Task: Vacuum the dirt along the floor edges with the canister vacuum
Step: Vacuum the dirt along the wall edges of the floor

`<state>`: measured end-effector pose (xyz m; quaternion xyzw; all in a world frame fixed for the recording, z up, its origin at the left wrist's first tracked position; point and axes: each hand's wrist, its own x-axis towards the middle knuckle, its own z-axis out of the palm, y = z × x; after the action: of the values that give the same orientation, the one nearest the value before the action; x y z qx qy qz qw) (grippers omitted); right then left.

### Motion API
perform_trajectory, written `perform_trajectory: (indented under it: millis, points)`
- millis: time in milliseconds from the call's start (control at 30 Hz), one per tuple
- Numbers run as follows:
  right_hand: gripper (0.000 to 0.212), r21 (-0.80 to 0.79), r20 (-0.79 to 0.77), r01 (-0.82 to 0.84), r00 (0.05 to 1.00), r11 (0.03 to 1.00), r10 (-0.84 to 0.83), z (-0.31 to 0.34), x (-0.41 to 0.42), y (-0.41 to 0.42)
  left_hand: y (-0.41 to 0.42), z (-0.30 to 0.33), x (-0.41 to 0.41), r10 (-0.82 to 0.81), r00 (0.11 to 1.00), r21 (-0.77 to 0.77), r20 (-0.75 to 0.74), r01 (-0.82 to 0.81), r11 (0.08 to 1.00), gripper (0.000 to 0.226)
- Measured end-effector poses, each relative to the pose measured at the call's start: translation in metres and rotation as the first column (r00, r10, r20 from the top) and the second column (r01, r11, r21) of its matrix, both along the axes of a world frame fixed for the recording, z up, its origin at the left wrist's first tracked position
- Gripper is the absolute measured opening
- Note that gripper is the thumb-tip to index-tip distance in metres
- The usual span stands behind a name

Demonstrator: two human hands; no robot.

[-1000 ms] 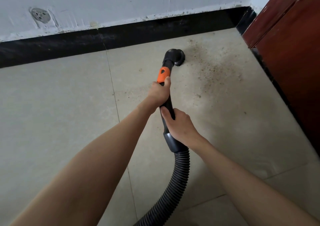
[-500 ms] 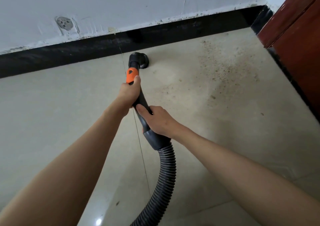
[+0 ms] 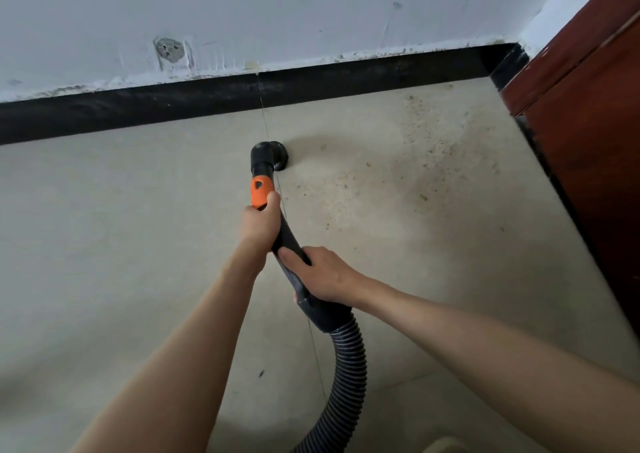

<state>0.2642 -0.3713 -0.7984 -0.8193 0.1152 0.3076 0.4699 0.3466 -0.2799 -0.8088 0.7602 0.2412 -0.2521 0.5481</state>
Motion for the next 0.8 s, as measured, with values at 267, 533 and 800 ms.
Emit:
perform_trajectory:
  millis: [267, 533, 800]
  points:
    - [0.050, 0.062, -0.103, 0.081, 0.992, 0.995, -0.074, 0.005, -0.020, 0.015, 0.011, 0.014, -0.020, 0.000, 1.000, 0.053, 0.027, -0.002, 0.999, 0.030]
    - [0.045, 0.057, -0.111, 0.088, 0.991, 0.995, -0.081, 0.011, -0.065, 0.010, 0.002, 0.011, -0.059, -0.053, 0.999, 0.150, -0.011, 0.054, 0.987, 0.030]
    - [0.040, 0.043, -0.045, 0.189, 0.981, 0.981, -0.187, 0.017, -0.090, -0.004, -0.019, 0.019, -0.077, -0.110, 0.992, 0.188, -0.058, 0.119, 0.975, 0.038]
